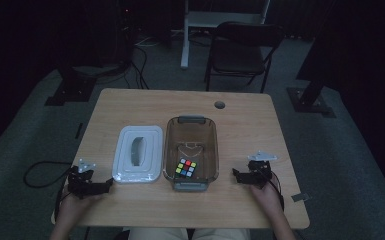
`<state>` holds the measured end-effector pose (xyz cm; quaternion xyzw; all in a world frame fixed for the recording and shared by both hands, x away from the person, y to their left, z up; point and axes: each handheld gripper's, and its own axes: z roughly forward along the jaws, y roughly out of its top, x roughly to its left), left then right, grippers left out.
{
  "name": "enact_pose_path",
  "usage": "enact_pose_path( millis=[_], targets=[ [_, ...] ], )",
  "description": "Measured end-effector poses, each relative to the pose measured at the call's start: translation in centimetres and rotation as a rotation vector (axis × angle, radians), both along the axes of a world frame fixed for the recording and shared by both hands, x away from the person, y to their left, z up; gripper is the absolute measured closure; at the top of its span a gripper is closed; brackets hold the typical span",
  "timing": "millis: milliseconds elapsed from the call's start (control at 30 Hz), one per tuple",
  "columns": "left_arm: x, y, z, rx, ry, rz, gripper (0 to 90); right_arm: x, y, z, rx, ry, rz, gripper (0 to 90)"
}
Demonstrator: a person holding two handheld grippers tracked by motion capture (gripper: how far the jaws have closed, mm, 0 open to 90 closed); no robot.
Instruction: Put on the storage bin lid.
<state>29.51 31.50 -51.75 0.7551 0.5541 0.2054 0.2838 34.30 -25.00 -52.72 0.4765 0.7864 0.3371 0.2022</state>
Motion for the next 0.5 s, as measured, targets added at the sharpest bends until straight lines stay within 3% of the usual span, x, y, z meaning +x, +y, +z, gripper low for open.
enact_pose_path(
  millis=[167,500],
  targets=[
    [0.0,-0.2,0.8,-0.022,-0.01,0.007,4.3,0.0,0.0,0.0,0.001,0.0,0.0,11.5],
    [0.5,-1.9,2.5,-0.04,-0.032,-0.054,4.4,0.0,0.0,0.0,0.0,0.001,0.0,11.6]
  ],
)
